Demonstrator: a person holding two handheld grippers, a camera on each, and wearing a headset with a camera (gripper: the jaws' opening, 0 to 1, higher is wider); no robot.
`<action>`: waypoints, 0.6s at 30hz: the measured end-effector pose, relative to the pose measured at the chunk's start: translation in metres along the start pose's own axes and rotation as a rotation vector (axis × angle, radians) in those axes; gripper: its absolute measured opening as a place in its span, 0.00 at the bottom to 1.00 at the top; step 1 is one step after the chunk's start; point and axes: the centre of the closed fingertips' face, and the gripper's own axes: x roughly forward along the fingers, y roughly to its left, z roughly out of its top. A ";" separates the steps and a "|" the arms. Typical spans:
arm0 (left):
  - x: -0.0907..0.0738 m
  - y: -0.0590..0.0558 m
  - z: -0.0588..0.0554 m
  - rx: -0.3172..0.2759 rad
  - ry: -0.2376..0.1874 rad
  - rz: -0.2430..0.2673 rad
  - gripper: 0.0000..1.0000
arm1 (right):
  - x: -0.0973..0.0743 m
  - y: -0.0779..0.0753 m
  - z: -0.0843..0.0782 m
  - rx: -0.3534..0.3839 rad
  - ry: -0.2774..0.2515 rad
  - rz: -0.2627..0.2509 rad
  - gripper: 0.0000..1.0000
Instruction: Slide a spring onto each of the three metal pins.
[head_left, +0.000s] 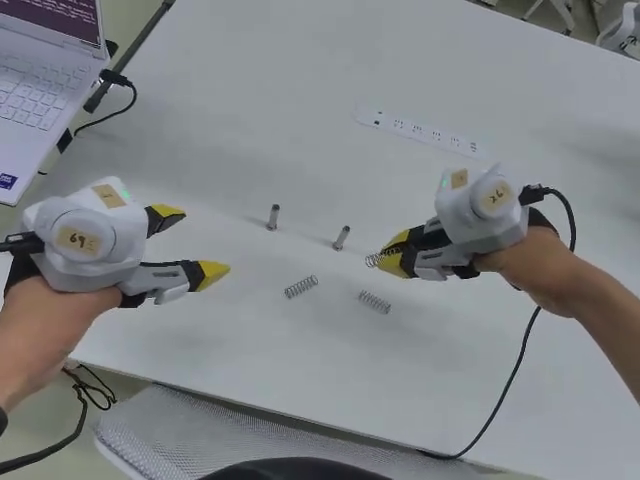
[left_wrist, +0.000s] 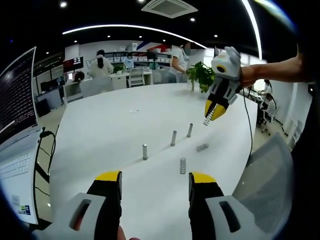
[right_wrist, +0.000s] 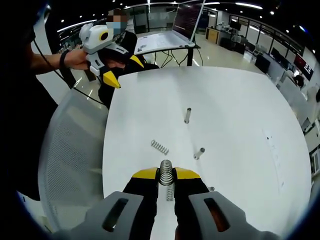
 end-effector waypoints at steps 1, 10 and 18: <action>0.000 0.001 -0.001 -0.002 0.000 0.003 0.49 | 0.001 -0.001 0.002 -0.003 0.002 0.000 0.09; -0.005 0.006 -0.006 -0.009 0.003 0.005 0.53 | 0.014 -0.008 0.015 -0.008 0.013 0.007 0.09; -0.007 0.005 -0.013 -0.014 0.011 0.002 0.56 | 0.030 -0.015 0.028 -0.039 0.029 0.014 0.09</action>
